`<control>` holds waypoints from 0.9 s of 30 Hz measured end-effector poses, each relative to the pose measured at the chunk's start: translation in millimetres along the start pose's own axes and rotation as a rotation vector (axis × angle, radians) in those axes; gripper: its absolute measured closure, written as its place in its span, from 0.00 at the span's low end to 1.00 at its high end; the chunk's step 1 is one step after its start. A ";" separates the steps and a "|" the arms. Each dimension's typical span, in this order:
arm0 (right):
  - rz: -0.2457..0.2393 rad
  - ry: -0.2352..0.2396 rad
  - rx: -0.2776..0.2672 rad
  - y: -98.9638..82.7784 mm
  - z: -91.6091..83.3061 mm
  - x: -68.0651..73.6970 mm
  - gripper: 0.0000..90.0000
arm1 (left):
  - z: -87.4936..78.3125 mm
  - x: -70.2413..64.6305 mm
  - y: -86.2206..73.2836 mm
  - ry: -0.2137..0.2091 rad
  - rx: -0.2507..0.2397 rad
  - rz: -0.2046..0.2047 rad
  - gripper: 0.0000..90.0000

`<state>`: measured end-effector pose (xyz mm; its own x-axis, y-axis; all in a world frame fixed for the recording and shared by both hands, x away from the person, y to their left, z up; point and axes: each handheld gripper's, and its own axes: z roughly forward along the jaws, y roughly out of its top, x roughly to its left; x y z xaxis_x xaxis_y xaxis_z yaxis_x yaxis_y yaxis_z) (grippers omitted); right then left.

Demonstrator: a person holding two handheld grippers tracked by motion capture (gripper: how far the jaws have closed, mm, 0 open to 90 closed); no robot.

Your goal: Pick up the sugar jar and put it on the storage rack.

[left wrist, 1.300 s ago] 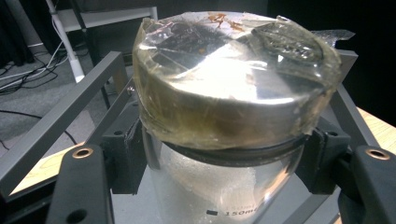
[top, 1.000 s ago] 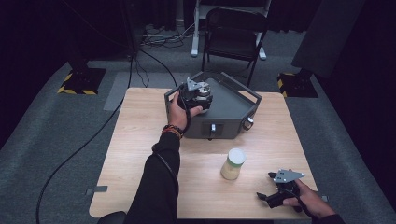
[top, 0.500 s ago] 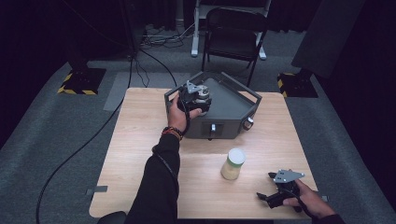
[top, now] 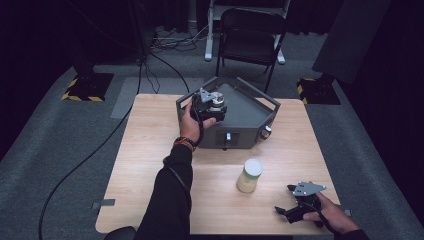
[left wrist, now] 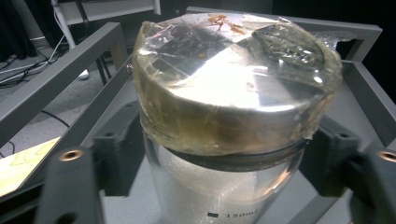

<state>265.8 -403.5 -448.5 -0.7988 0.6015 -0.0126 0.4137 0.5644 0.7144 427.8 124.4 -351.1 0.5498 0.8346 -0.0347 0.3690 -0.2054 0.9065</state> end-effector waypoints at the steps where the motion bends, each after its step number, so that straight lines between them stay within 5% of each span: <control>1: 0.000 0.000 0.000 0.0 0.0 0.0 0.00 | -0.3 0.0 -0.8 0.000 -0.002 0.001 0.21; 7: -0.001 0.000 0.000 0.0 0.0 -0.1 0.00 | -6.7 -7.6 -10.1 0.034 -0.053 -0.015 0.05; 10: -0.001 0.000 0.000 0.0 0.0 -0.1 0.00 | -9.8 -12.8 -10.5 0.055 -0.051 0.016 0.01; 16: -0.001 0.000 0.000 0.0 0.0 -0.1 0.00 | -19.3 -13.2 -12.7 0.050 -0.053 0.005 0.01; 27: -0.002 0.000 -0.001 0.1 0.2 -0.3 0.00 | -40.4 -26.7 -26.3 0.069 -0.064 0.076 0.01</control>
<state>266.2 -403.5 -448.7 -0.7997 0.6002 -0.0136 0.4119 0.5651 0.7149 373.1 128.2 -357.0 0.5208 0.8514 0.0626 0.2784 -0.2387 0.9303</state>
